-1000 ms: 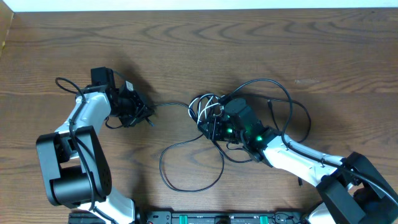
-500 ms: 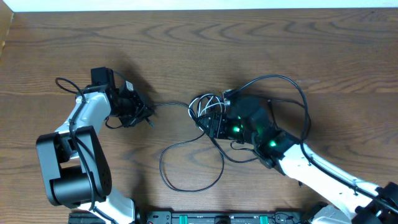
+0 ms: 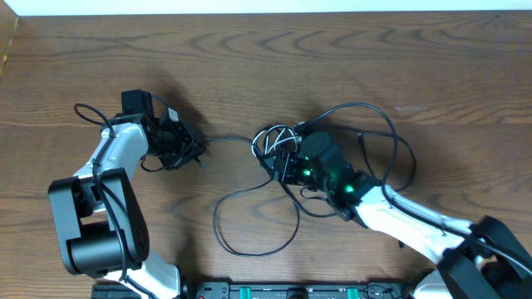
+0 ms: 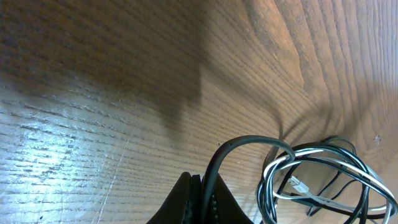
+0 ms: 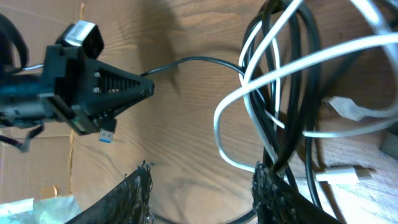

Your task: Untangle cables

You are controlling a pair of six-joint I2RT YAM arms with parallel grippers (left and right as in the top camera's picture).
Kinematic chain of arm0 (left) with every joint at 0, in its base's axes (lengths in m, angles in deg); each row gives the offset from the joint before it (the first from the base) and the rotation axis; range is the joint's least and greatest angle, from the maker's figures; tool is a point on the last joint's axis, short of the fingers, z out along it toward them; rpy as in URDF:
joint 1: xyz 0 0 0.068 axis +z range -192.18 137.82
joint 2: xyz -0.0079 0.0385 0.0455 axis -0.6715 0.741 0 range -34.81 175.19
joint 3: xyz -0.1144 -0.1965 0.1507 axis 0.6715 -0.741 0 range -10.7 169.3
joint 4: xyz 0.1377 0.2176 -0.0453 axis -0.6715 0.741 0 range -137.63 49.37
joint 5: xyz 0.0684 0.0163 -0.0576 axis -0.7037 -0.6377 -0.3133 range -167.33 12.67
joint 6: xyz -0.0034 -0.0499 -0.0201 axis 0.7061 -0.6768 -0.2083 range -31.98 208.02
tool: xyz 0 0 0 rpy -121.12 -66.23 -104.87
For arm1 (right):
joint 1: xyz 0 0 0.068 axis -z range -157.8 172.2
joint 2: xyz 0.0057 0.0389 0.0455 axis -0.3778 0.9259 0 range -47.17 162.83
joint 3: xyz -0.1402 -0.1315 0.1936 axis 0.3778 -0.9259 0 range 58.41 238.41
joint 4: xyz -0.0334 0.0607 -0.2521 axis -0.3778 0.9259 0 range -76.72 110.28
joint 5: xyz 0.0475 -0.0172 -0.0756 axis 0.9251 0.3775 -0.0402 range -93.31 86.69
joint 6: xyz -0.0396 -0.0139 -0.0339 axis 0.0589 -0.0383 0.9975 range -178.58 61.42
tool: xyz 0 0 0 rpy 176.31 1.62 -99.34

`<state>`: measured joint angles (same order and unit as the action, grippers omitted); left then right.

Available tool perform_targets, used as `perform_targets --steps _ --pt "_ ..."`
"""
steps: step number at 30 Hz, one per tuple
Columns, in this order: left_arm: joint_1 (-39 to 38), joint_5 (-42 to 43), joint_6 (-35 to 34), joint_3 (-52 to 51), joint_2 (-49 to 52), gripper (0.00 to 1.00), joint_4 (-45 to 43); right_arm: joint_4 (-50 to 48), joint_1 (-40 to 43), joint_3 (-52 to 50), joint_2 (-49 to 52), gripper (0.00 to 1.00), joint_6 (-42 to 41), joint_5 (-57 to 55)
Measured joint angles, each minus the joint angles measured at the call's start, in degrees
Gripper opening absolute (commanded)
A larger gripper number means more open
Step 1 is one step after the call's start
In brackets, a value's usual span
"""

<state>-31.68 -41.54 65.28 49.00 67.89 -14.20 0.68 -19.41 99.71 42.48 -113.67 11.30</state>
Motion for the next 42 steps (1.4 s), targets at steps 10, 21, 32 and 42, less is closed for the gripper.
perform_targets --steps 10,21,32,42 --pt "0.0 0.0 0.0 0.0 0.0 0.08 0.0 -1.8 -0.3 0.0 3.0 0.51 2.0 -3.0" --pt "0.0 0.0 0.0 0.0 0.0 0.08 0.0 -2.8 -3.1 0.0 4.3 0.53 3.8 -9.0" --pt "0.0 0.1 0.0 0.0 0.0 0.08 0.0 -11.3 -4.6 0.2 13.4 0.57 6.4 -13.4" --pt "0.0 0.0 0.0 0.0 0.0 0.08 0.0 -12.3 -4.6 0.3 14.3 0.01 8.9 -13.6"
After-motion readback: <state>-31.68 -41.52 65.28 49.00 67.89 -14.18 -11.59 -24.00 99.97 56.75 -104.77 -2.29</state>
